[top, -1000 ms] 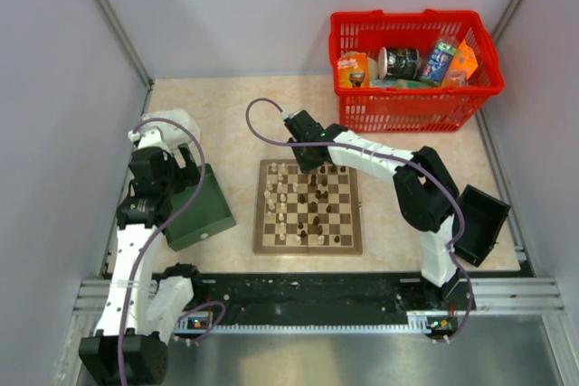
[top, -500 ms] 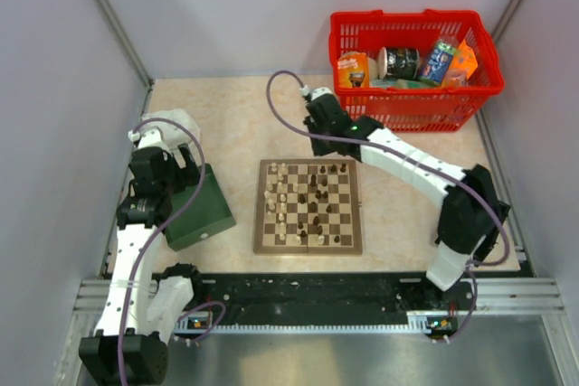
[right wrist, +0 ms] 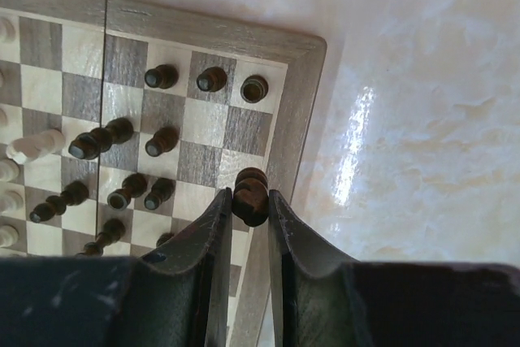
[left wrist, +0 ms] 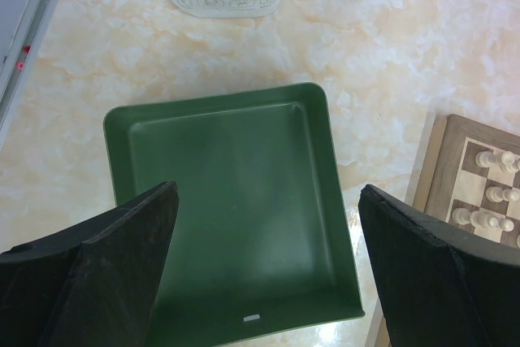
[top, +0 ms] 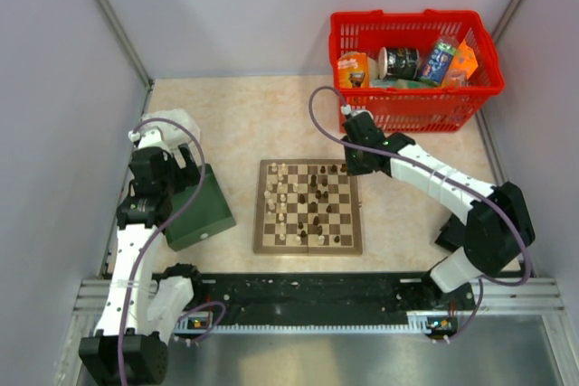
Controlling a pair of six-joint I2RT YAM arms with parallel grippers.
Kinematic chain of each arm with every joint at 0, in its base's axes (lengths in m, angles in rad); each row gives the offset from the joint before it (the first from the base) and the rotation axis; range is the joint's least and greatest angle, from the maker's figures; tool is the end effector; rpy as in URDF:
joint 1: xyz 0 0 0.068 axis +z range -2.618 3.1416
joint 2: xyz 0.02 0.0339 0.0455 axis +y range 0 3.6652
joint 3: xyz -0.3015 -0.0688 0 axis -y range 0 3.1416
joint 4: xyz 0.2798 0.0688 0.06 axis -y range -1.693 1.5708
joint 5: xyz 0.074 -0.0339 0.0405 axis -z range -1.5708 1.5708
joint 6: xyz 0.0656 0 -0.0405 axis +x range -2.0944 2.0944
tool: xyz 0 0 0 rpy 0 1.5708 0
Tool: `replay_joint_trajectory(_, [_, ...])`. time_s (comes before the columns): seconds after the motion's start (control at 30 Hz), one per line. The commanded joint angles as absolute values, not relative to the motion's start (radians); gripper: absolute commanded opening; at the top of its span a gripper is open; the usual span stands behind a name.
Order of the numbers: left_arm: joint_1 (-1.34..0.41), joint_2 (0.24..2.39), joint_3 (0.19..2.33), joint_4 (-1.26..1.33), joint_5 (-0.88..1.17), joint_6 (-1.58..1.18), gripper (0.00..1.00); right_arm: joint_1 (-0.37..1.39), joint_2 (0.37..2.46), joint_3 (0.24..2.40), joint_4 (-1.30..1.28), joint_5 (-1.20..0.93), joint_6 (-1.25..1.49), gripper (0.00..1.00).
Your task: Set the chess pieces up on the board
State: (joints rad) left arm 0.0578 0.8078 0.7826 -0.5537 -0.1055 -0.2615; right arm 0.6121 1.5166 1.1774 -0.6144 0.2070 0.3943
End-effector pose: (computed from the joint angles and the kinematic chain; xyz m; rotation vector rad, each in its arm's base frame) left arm 0.2087 0.0190 0.3082 -0.4015 2.1082 -0.0053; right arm 0.3085 0.2001 0.2653 -0.1895 2.4947 0.1569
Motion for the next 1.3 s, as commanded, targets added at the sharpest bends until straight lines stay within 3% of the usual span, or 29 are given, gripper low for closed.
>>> replay_joint_trajectory(0.0, [0.058, 0.805, 0.784, -0.540, -0.112, -0.256, 0.98, 0.611, 1.548, 1.166, -0.578, 0.184, 0.423, 0.00])
replay_joint_trajectory(0.47, [0.058, 0.802, 0.782, -0.540, -0.115, -0.253, 0.98, 0.612, 1.669, 1.164, -0.503, 0.221, 0.423, 0.00])
replay_joint_trajectory(1.27, [0.058, 0.801, 0.781, -0.538, -0.115, -0.252, 0.98, 0.611, 1.700, 1.147, -0.468, 0.226, 0.425, 0.02])
